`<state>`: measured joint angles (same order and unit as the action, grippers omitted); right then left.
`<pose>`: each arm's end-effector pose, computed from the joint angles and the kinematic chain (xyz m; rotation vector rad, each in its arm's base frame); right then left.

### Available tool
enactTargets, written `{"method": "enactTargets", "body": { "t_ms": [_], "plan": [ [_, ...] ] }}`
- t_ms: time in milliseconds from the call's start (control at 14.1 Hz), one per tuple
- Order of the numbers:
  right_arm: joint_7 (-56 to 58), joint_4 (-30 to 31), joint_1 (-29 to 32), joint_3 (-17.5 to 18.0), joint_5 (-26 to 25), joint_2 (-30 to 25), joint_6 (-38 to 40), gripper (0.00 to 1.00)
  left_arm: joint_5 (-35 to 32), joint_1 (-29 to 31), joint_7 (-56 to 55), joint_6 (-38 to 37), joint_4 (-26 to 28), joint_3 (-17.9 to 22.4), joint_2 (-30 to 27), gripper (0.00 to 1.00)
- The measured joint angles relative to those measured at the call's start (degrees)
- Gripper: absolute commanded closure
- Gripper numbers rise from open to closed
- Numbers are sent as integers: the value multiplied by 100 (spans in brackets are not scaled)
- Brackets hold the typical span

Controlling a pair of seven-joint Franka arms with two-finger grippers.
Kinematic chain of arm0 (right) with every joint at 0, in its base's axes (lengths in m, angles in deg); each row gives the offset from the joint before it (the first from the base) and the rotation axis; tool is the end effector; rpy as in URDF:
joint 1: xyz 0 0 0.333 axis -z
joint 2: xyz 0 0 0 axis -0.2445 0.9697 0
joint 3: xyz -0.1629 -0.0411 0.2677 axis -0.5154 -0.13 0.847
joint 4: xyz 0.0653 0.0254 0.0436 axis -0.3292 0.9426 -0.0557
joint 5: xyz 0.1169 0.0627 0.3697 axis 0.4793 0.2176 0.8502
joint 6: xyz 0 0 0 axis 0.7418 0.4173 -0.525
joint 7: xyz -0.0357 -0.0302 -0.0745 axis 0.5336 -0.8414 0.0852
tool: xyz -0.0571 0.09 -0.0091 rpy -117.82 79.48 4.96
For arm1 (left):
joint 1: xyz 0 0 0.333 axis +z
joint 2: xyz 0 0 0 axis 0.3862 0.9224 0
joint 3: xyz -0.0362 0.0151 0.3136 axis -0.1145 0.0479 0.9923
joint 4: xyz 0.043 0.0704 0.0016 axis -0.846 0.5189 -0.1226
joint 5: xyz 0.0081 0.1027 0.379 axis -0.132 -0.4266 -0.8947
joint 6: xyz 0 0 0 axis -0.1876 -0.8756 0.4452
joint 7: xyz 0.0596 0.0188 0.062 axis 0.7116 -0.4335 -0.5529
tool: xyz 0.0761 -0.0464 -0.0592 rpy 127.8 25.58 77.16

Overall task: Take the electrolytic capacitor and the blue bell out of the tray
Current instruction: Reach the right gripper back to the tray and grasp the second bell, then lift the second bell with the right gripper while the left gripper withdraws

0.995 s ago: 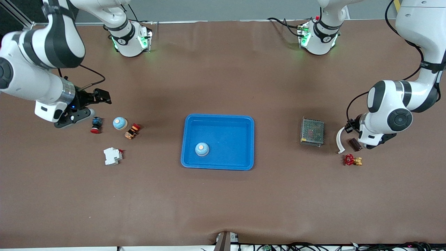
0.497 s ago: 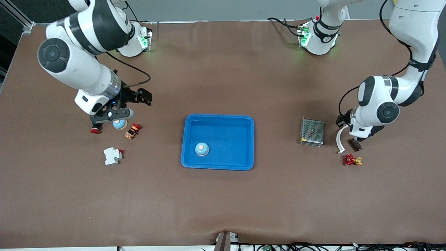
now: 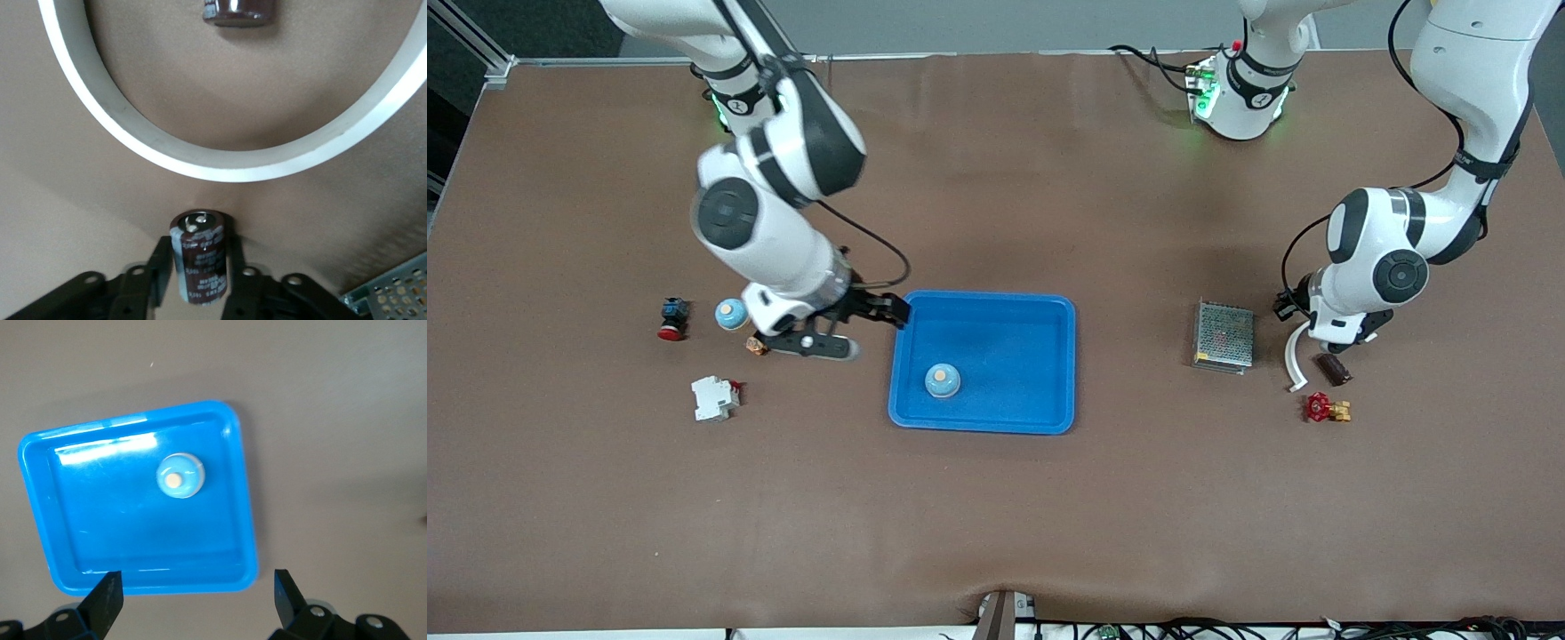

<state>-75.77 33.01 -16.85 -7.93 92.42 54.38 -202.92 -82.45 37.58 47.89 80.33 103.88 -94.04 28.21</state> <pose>0.5752 0.3341 0.3789 -2.9502 0.3044 0.0872 0.4993 0.0161 0.1757 -2.8502 -0.8403 0.3716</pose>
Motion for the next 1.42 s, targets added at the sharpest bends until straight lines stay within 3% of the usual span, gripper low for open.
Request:
{"method": "enactTargets", "body": {
  "t_ms": [284, 639, 852, 1208, 1421],
  "plan": [
    [-135, -451, -111, -23, 0, 717, -375, 0, 1, 3, -10, -201, -375, -183, -93, 0],
    [-135, -737, -111, -55, -21, 1379, -852, 0, 2, -22, -33, -1254, -1776, -569, -251, 0],
    [-135, -871, -111, -57, -29, 1550, -861, 0, 3, -34, 22, -1496, -2354, -729, -264, 0],
    [-129, -923, -194, -51, -31, 1746, -989, 0, 3, -34, 830, -3143, -3851, -871, -361, 0],
    [-129, -975, -270, -48, -31, 1955, -1204, 0, 3, -27, 1366, -3560, -4308, -879, -564, 0]
  ]
}}
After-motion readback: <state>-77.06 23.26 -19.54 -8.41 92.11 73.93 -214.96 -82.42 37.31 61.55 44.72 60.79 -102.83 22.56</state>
